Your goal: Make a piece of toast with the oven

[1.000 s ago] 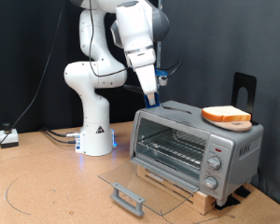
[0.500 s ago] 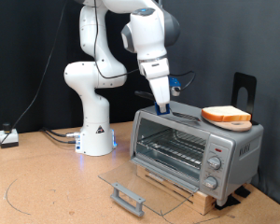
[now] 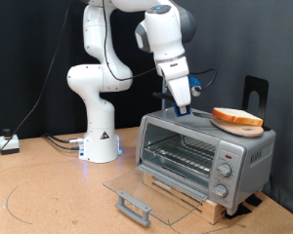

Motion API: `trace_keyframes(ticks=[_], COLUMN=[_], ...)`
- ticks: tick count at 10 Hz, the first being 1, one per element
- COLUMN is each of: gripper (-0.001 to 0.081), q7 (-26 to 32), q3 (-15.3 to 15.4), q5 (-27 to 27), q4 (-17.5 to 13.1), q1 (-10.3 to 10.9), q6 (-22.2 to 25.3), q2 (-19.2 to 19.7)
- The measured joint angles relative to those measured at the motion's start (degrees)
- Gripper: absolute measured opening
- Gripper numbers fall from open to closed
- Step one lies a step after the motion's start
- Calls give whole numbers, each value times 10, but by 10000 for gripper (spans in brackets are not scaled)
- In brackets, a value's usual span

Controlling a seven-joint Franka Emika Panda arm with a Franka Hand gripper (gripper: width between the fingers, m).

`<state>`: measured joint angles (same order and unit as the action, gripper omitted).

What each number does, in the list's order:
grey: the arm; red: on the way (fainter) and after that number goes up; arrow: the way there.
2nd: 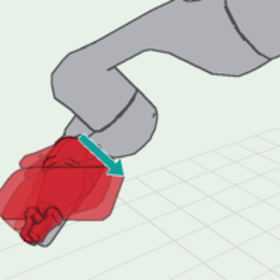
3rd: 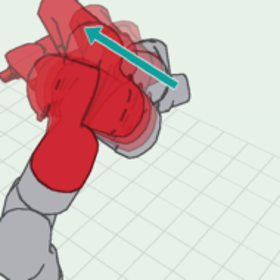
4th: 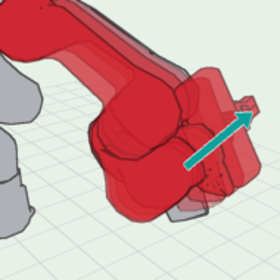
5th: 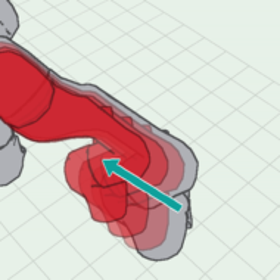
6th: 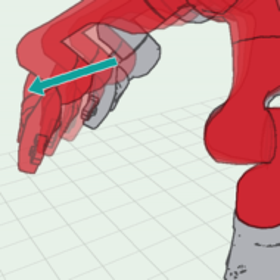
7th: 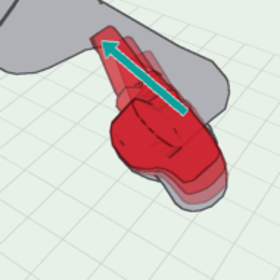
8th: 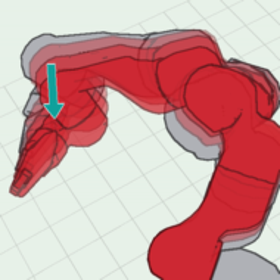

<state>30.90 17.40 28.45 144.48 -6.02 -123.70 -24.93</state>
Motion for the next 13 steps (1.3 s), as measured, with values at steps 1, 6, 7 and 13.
trace_keyframes(ticks=[1, 6, 7, 13], gripper=[394, 394, 394, 394], q7=[0, -11, -13, -24], q3=[0, 35, 45, 75], q5=[1, -4, 1, 23], q4=[-3, -4, -4, -9], q1=[0, 1, 1, 6], q6=[3, -6, -17, -36], q2=[0, 22, 28, 47])
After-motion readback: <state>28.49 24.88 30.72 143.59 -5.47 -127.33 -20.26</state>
